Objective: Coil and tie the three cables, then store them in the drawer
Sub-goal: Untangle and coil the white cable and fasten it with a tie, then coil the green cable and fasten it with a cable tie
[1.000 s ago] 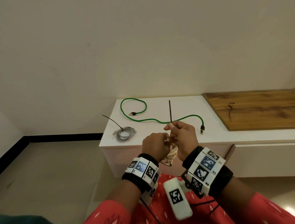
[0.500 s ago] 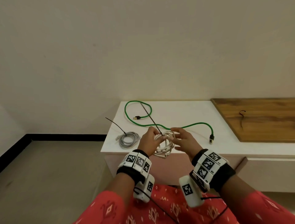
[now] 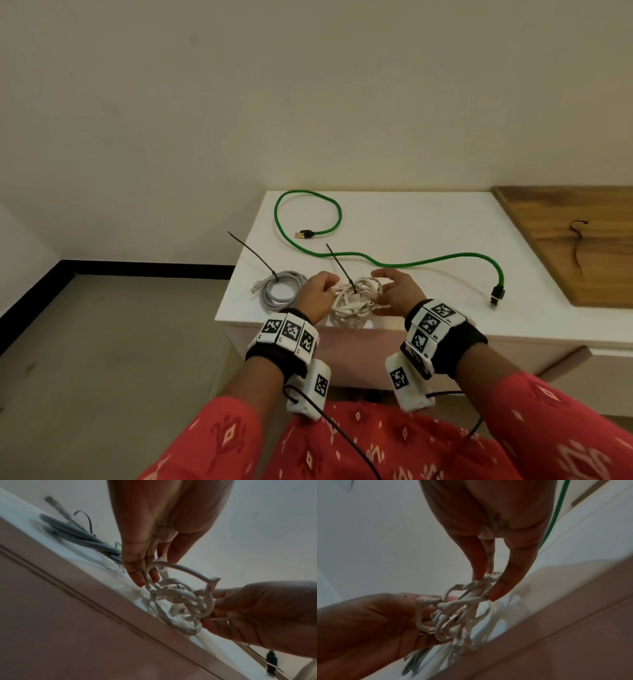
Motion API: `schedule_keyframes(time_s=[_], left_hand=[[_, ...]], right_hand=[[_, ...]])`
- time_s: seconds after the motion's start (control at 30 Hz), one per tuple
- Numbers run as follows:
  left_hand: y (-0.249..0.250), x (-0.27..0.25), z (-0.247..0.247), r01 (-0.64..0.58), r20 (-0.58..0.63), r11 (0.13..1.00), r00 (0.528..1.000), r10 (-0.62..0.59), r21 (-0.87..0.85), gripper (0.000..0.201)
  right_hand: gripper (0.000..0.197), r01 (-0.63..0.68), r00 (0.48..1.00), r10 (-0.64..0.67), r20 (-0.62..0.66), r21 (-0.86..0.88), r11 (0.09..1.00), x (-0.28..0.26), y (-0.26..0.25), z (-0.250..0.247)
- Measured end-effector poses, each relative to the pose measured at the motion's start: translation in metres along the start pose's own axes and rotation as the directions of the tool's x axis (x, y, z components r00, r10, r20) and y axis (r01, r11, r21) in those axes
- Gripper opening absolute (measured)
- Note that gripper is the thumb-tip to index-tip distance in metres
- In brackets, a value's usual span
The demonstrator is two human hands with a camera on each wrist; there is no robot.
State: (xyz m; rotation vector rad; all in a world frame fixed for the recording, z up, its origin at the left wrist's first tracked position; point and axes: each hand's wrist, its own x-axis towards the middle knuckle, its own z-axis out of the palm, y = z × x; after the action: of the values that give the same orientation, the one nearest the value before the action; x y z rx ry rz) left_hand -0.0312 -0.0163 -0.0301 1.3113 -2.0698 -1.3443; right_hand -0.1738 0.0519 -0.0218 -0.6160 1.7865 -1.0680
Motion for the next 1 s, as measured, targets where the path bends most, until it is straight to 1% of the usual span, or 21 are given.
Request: schedule_keyframes(time_s=[0.1, 0.2, 0.27, 0.33, 0.37, 0.4, 0.43, 0.47, 0.5, 0.53, 0.57, 0.63, 0.67, 0.7, 0.73, 0.77, 0.8, 0.83, 0.9, 0.93, 1.0], left_hand=[[-0.005, 0.004, 0.0, -0.046, 0.009, 0.997, 0.999, 0.046, 0.062, 0.031], [-0.006, 0.004, -0.001, -0.055, 0.004, 0.998, 0.998, 0.055, 0.03, 0.031], [-0.004, 0.002, -0.003, -0.067, -0.023, 0.998, 0.998, 0.067, -0.004, 0.031], [-0.001, 0.0, -0.007, -0.1, -0.057, 0.995, 0.993, 0.099, -0.013, 0.03], [0.001, -0.001, -0.01, -0.116, -0.073, 0.993, 0.991, 0.114, -0.016, 0.03], [0.002, -0.002, -0.013, -0.129, -0.09, 0.991, 0.988, 0.126, -0.024, 0.029], [0.003, -0.003, -0.016, -0.143, -0.109, 0.989, 0.984, 0.138, -0.038, 0.029], [0.004, -0.004, -0.018, -0.155, -0.127, 0.986, 0.981, 0.147, -0.055, 0.028], [0.005, -0.004, -0.019, -0.166, -0.144, 0.984, 0.977, 0.155, -0.067, 0.027], [0.006, -0.004, -0.02, -0.176, -0.157, 0.982, 0.974, 0.163, -0.072, 0.026], [0.008, -0.005, -0.02, -0.187, -0.167, 0.98, 0.971, 0.173, -0.072, 0.026], [0.012, -0.007, -0.018, -0.201, -0.175, 0.977, 0.967, 0.186, -0.067, 0.024], [0.015, -0.009, -0.016, -0.205, -0.174, 0.977, 0.966, 0.191, -0.066, 0.024], [0.017, -0.01, -0.015, -0.212, -0.172, 0.975, 0.965, 0.199, -0.064, 0.024], [0.019, -0.012, -0.014, -0.22, -0.17, 0.974, 0.964, 0.207, -0.061, 0.024], [0.021, -0.013, -0.013, -0.222, -0.165, 0.973, 0.964, 0.21, -0.06, 0.024], [0.024, -0.015, -0.013, -0.224, -0.16, 0.973, 0.964, 0.212, -0.06, 0.025], [0.026, -0.016, -0.012, -0.224, -0.155, 0.973, 0.965, 0.212, -0.062, 0.025], [0.03, -0.019, -0.01, -0.23, -0.15, 0.971, 0.964, 0.219, -0.063, 0.026], [0.032, -0.021, -0.009, -0.235, -0.147, 0.97, 0.963, 0.224, -0.063, 0.026], [0.038, -0.024, -0.004, -0.243, -0.141, 0.968, 0.962, 0.233, -0.063, 0.027]], right_hand=[[0.05, 0.017, 1.0, -0.019, -0.018, -0.06, 0.998, 0.008, 0.005, -0.002], [0.046, 0.03, 0.999, -0.033, -0.035, -0.092, 0.995, 0.01, 0.006, -0.008], [0.033, 0.053, 0.994, -0.063, -0.088, -0.105, 0.993, 0.006, 0.002, -0.019], [0.015, 0.126, 0.965, -0.151, -0.216, -0.128, 0.984, -0.001, -0.002, -0.04], [0.01, 0.177, 0.93, -0.212, -0.302, -0.138, 0.974, -0.005, -0.003, -0.053], [0.011, 0.221, 0.871, -0.273, -0.408, -0.17, 0.96, -0.01, -0.002, -0.068], [0.013, 0.239, 0.786, -0.331, -0.522, -0.237, 0.942, -0.015, -0.001, -0.082], [0.015, 0.216, 0.689, -0.376, -0.62, -0.32, 0.923, -0.019, 0.001, -0.097], [0.019, 0.175, 0.607, -0.406, -0.683, -0.383, 0.907, -0.02, 0.004, -0.111], [0.026, 0.132, 0.579, -0.41, -0.705, -0.415, 0.9, -0.018, 0.009, -0.124], [0.035, 0.078, 0.621, -0.382, -0.684, -0.432, 0.899, -0.015, 0.012, -0.135], [0.047, -0.027, 0.791, -0.25, -0.558, -0.441, 0.897, -0.006, 0.017, -0.148], [0.045, -0.045, 0.846, -0.199, -0.495, -0.437, 0.898, -0.001, 0.019, -0.152], [0.037, -0.044, 0.872, -0.181, -0.455, -0.441, 0.896, 0.001, 0.02, -0.154], [0.028, -0.022, 0.876, -0.195, -0.442, -0.441, 0.897, 0.002, 0.019, -0.157], [0.024, 0.006, 0.874, -0.206, -0.44, -0.413, 0.911, -0.001, 0.016, -0.158], [0.024, 0.046, 0.872, -0.21, -0.442, -0.353, 0.935, -0.004, 0.012, -0.162], [0.025, 0.094, 0.869, -0.208, -0.449, -0.262, 0.96, -0.01, 0.006, -0.165], [0.027, 0.183, 0.864, -0.165, -0.476, -0.009, 0.983, -0.026, -0.008, -0.175], [0.029, 0.231, 0.851, -0.145, -0.504, 0.113, 0.966, -0.035, -0.016, -0.183], [0.03, 0.325, 0.819, -0.129, -0.559, 0.268, 0.907, -0.056, -0.032, -0.203]])
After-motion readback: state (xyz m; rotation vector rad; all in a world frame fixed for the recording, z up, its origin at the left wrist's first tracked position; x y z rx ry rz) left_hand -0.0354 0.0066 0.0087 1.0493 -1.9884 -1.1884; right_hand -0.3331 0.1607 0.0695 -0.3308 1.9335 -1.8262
